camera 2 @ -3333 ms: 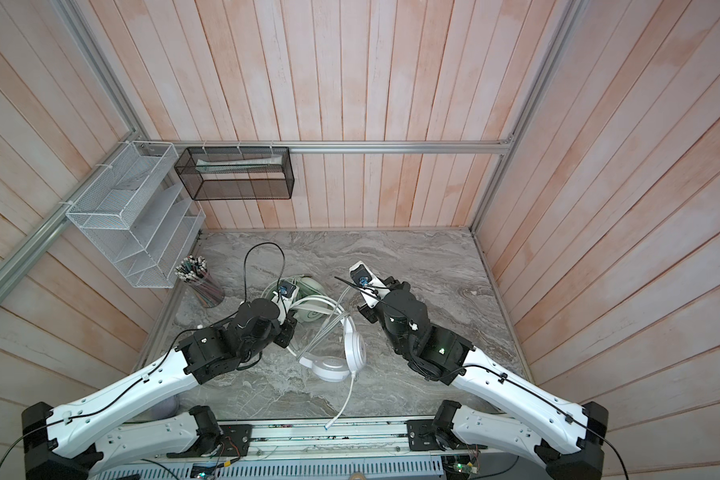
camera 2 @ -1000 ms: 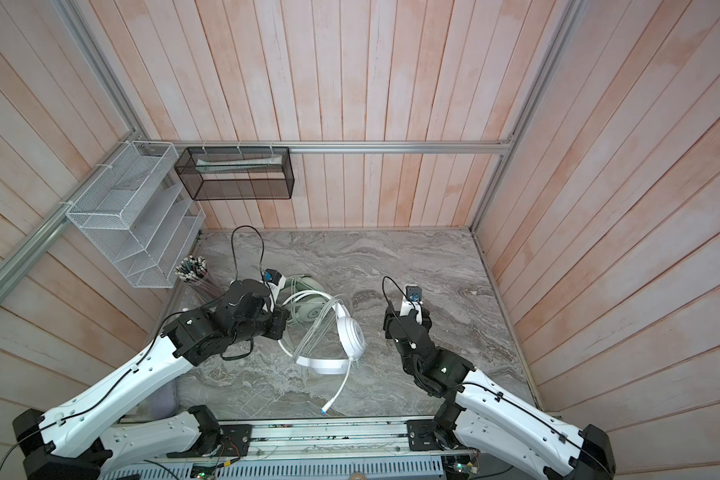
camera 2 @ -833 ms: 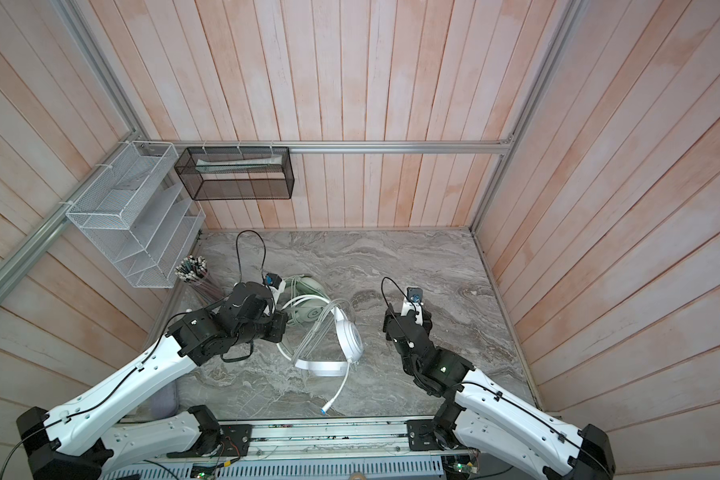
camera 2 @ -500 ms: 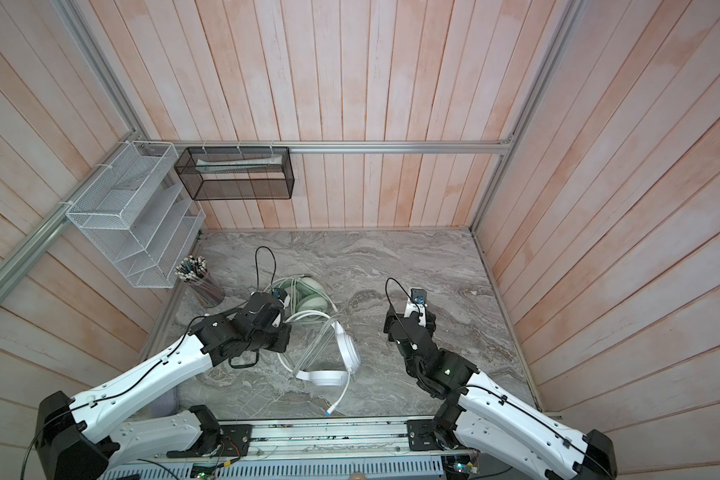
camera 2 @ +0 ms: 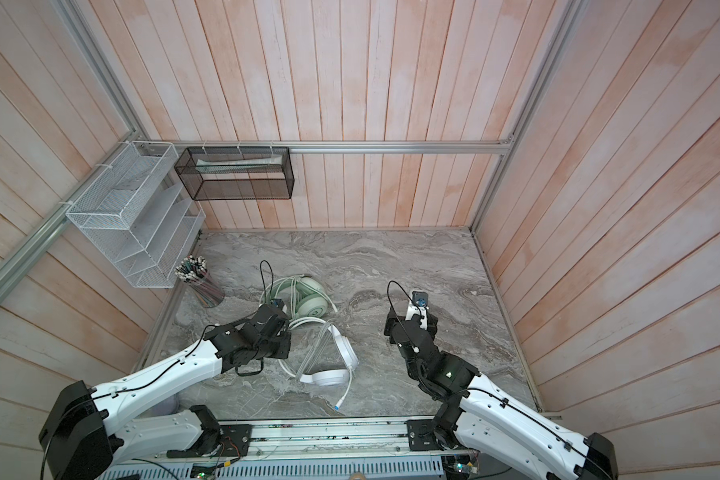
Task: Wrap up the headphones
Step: 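Lower the headset onto the table with the left gripper while the right gripper withdraws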
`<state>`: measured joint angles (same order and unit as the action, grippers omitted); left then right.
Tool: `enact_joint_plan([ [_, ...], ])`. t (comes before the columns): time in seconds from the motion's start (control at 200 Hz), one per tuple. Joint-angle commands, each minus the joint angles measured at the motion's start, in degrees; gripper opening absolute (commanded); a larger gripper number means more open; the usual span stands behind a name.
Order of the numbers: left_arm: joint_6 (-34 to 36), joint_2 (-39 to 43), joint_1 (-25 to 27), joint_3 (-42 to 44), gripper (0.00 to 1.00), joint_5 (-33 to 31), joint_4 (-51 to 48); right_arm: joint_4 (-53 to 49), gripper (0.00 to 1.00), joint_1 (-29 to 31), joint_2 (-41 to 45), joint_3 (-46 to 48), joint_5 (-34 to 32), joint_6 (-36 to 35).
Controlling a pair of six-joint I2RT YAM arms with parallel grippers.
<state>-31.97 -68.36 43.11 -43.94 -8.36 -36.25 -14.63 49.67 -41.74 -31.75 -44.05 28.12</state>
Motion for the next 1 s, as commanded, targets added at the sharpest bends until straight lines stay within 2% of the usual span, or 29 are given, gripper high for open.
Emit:
enact_joint_plan([
  [0.0,-2.36,-0.97,-0.20,-2.56,0.00,1.10,5.46,0.09,0.83,-0.31,0.24,0.61,-0.74,0.48],
  [0.26,1.46,-7.23,-0.23,-15.55,0.00,1.24,3.26,-4.60,0.83,-0.35,5.48,-3.54,-4.11,-0.37],
  [0.535,5.78,-19.61,-1.32,-30.35,0.00,3.68,2.89,-8.92,0.86,-0.30,13.51,-7.27,-4.33,-3.07],
  [0.645,6.26,-25.33,-3.16,-34.67,0.00,7.68,3.98,-10.34,0.87,-0.36,14.61,-7.71,-3.93,-3.42],
  [0.84,6.49,-35.63,-6.17,-42.99,0.00,11.16,4.00,-13.31,0.89,-0.32,16.19,-8.27,-3.46,-3.42],
  [0.995,6.10,-40.54,-6.64,-45.40,0.00,9.96,8.12,-13.27,0.92,-0.27,17.68,-7.66,-2.99,-3.38],
])
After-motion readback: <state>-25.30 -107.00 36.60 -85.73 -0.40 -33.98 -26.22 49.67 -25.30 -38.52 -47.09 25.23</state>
